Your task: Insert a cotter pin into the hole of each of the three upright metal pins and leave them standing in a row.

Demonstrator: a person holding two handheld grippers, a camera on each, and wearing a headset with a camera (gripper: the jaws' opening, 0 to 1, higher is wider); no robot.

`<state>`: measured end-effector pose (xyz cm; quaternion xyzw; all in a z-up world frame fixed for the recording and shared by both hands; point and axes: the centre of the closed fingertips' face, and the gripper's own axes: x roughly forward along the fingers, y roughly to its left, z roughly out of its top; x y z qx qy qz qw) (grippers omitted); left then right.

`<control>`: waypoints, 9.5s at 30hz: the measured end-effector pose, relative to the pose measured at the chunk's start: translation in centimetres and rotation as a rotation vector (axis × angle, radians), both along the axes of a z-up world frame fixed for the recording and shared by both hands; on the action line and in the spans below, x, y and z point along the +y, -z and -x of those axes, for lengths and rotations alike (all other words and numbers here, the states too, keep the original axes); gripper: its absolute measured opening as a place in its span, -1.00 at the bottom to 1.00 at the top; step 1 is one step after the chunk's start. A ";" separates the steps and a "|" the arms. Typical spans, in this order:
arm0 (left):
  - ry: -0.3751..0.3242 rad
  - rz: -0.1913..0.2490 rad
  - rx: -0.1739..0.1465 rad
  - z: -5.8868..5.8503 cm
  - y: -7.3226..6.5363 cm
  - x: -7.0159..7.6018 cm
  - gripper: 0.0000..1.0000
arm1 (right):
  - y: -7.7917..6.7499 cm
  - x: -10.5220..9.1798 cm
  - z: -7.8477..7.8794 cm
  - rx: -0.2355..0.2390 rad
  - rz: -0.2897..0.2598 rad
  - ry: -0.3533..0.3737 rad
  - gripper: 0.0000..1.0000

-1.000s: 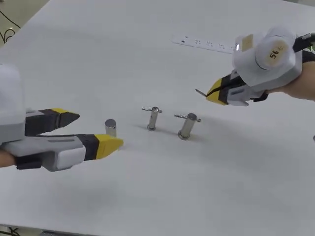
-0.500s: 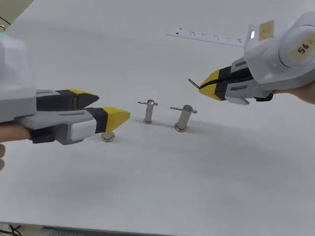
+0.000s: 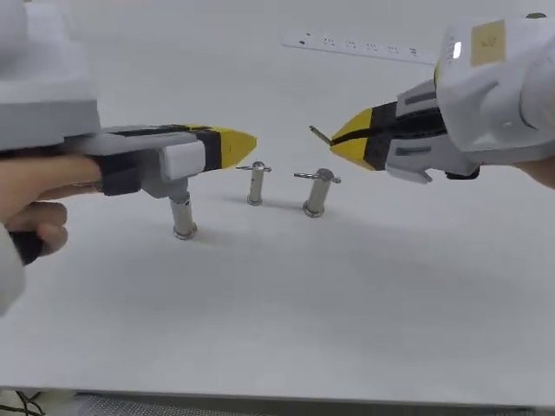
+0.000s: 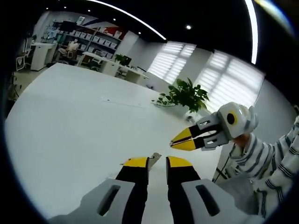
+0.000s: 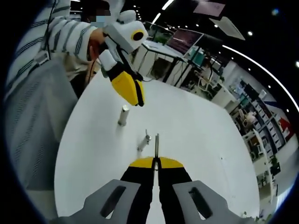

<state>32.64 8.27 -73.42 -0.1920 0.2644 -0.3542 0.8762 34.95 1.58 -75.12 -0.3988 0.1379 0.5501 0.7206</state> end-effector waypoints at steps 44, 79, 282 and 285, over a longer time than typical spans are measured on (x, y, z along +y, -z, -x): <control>0.108 0.110 0.066 1.6 -0.3 -4.1 -0.89 | -0.5 2.0 3.5 -0.072 0.026 -0.057 -0.94; 0.106 0.164 0.195 1.6 0.1 -3.0 -1.00 | -1.0 2.2 4.3 -0.050 -0.020 -0.081 -0.92; 0.121 -0.515 -0.100 1.7 11.8 5.3 -0.76 | 6.6 10.7 5.0 0.359 -0.158 0.236 -0.77; 0.118 -0.507 -0.096 1.7 11.8 5.3 -0.76 | 6.3 10.3 5.0 0.367 -0.163 0.245 -0.79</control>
